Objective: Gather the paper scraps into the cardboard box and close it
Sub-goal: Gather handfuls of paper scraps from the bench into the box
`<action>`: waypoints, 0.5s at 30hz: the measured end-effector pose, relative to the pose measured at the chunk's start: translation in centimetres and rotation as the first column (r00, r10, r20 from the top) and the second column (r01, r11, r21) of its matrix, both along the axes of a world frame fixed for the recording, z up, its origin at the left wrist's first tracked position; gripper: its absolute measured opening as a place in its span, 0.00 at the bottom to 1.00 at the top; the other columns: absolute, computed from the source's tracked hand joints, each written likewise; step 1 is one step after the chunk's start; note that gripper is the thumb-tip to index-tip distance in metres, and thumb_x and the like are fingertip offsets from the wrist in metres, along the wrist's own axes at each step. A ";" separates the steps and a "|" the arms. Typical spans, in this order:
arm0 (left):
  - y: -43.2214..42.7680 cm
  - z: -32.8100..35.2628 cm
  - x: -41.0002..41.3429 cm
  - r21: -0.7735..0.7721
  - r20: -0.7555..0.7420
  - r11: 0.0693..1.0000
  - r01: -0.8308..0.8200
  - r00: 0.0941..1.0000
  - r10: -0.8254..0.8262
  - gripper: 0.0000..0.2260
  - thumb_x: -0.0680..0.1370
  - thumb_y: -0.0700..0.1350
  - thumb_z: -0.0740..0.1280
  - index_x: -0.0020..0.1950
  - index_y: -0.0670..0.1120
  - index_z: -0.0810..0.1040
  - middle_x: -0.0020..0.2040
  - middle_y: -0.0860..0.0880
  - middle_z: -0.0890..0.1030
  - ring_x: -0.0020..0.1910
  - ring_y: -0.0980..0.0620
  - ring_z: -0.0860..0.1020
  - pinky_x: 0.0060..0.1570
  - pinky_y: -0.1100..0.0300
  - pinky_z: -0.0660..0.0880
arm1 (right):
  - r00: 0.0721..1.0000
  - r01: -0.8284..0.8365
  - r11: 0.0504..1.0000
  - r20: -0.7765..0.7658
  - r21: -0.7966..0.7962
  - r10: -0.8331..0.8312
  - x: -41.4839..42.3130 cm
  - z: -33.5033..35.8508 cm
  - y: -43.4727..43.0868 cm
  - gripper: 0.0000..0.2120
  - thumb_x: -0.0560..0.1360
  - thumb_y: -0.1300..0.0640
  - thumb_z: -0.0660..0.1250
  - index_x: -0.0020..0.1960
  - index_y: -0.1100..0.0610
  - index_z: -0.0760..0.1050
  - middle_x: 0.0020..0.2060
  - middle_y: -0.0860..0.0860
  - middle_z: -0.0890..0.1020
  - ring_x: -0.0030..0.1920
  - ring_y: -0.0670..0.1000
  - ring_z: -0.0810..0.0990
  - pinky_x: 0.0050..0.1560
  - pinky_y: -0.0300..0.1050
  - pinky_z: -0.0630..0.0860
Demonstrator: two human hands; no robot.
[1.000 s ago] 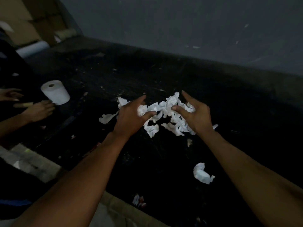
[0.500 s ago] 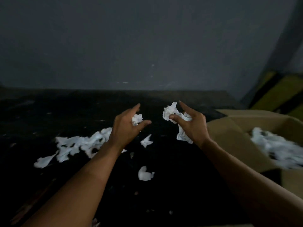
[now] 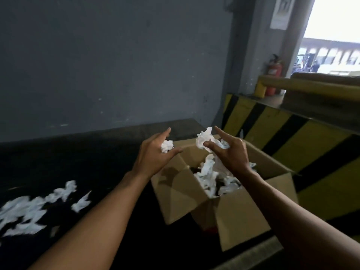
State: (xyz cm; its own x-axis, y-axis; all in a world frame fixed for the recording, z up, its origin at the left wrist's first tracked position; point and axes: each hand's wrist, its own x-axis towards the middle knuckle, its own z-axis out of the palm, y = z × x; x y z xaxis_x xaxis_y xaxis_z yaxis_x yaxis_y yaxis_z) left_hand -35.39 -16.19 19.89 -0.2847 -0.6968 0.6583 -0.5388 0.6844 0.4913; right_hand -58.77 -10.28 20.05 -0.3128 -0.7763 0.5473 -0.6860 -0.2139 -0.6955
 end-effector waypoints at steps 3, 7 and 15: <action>-1.4 -1.0 -6.7 0.030 -0.015 0.999 -0.018 1.000 0.019 0.36 0.68 0.62 0.72 0.69 0.41 0.73 0.59 0.42 0.80 0.57 0.48 0.79 0.58 0.62 0.71 | 0.999 -0.011 0.998 -0.039 0.061 0.013 -6.2 -0.7 -1.1 0.35 0.65 0.33 0.72 0.69 0.46 0.73 0.54 0.50 0.84 0.55 0.46 0.81 0.50 0.39 0.73; -2.0 -2.8 -14.0 0.112 -0.032 0.993 -0.047 0.998 0.051 0.39 0.67 0.67 0.69 0.70 0.42 0.72 0.60 0.42 0.80 0.58 0.47 0.78 0.58 0.58 0.72 | 0.996 -0.072 0.993 -0.036 0.098 0.076 -12.1 -2.2 -2.8 0.33 0.67 0.40 0.75 0.69 0.49 0.74 0.61 0.47 0.80 0.60 0.42 0.77 0.54 0.36 0.74; -3.9 -7.1 -19.9 0.339 0.017 0.933 -0.119 0.993 0.120 0.31 0.70 0.58 0.73 0.67 0.43 0.73 0.64 0.45 0.77 0.62 0.47 0.75 0.57 0.64 0.67 | 0.984 -0.174 0.965 0.001 0.198 0.177 -16.6 -6.3 -6.2 0.30 0.68 0.40 0.74 0.67 0.49 0.76 0.59 0.47 0.81 0.56 0.38 0.75 0.47 0.24 0.65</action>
